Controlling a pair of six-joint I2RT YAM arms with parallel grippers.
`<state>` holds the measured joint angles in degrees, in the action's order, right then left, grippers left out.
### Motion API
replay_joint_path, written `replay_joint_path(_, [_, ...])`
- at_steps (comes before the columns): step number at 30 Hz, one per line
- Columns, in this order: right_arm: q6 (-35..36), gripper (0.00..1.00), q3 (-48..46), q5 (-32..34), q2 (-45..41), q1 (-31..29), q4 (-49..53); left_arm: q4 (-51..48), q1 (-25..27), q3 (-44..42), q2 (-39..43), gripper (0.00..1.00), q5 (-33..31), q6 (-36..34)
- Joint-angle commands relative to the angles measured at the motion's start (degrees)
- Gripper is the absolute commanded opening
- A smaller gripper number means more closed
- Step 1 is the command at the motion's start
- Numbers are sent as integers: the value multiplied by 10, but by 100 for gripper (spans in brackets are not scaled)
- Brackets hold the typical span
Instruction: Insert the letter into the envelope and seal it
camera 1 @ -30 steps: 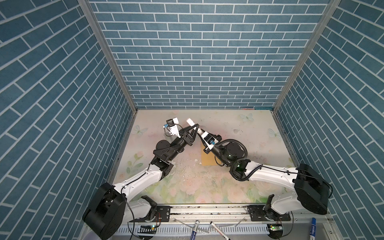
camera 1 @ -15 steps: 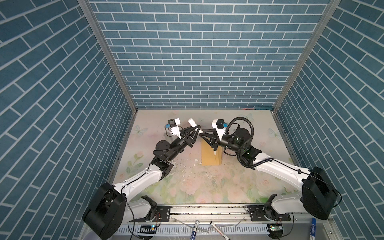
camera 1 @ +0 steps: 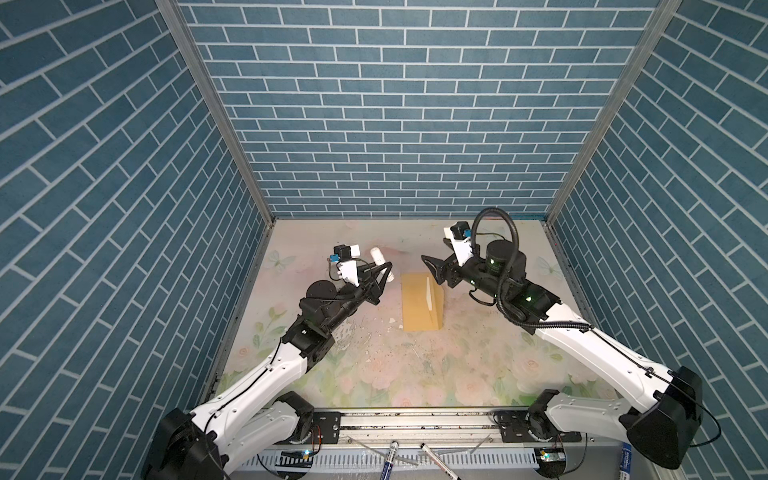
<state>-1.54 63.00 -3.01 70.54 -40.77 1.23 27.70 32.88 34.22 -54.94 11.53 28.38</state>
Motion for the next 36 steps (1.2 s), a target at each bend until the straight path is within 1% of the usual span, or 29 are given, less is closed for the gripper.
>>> replay_joint_path(1, [2,88,63,65,50,25,179,-75,1,14,16,0,-26,-51])
replay_joint_path(4, [15,93,116,47,108,47,247,-82,0,12,20,0,-25,-55])
replay_joint_path(6, [26,95,153,39,148,63,288,-84,1,9,20,0,-24,-55])
replay_joint_path(10, [-1,96,255,36,240,84,388,-93,1,3,23,0,-30,-58])
replay_joint_path(13, [-30,96,285,22,289,85,409,-89,0,-4,22,0,-34,-58])
replay_joint_path(18, [-87,91,316,12,366,85,430,-86,1,-8,19,0,-31,-58])
replay_joint_path(24, [-133,77,323,8,427,85,411,-81,1,-16,20,0,-32,-58])
replay_joint_path(26, [-146,69,325,0,444,85,404,-81,1,-18,19,0,-32,-58])
replay_joint_path(29, [-164,60,325,-15,463,85,393,-78,1,-22,19,0,-33,-58])
replay_joint_path(32, [-177,52,325,-17,479,85,389,-76,1,-24,20,0,-33,-58])
replay_joint_path(36, [-187,43,323,-17,494,85,389,-75,0,-26,19,0,-33,-58])
